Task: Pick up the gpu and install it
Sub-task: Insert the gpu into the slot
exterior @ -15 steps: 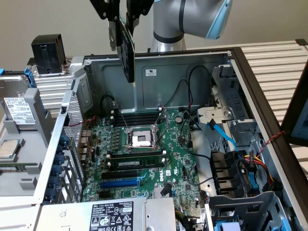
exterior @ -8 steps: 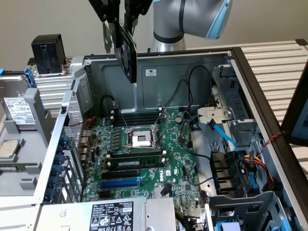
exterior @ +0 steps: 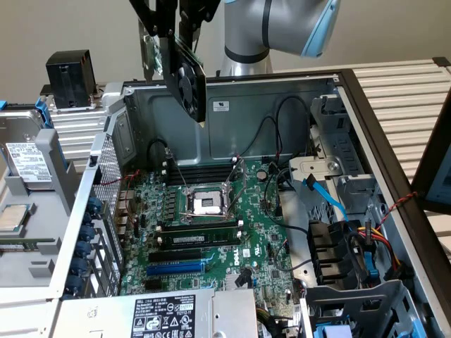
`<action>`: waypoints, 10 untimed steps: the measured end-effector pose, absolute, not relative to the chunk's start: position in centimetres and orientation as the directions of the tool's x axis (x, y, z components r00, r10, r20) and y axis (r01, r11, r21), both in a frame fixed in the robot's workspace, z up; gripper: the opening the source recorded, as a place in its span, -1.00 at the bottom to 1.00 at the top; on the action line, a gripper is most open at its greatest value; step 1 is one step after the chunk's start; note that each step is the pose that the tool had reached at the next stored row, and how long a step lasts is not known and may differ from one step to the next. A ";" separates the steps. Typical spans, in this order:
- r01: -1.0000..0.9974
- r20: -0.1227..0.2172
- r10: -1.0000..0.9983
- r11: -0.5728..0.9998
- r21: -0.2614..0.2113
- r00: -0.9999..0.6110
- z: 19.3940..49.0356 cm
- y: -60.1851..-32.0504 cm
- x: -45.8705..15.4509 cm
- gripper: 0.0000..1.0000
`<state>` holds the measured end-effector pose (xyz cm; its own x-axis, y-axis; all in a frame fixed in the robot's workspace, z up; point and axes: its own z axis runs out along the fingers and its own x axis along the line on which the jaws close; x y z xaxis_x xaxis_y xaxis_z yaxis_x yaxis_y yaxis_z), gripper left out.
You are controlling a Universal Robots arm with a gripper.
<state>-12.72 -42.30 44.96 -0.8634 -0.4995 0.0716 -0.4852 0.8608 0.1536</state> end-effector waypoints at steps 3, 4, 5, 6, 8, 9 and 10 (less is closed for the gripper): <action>-0.531 0.070 -0.545 0.834 0.152 -0.836 44.9 -42.3 -12.7 -0.46; -0.546 0.069 -0.560 0.824 0.152 -0.825 44.9 -42.3 -12.7 -0.46; -0.563 0.068 -0.576 0.813 0.152 -0.814 44.9 -42.3 -12.7 -0.46; -0.576 0.068 -0.590 0.803 0.151 -0.804 44.9 -42.3 -12.7 -0.46; -0.606 0.067 -0.619 0.781 0.150 -0.782 44.9 -42.3 -12.7 -0.46; -0.620 0.066 -0.634 0.770 0.150 -0.771 44.9 -42.3 -12.7 -0.46; -0.634 0.065 -0.648 0.759 0.149 -0.759 44.8 -42.3 -12.7 -0.46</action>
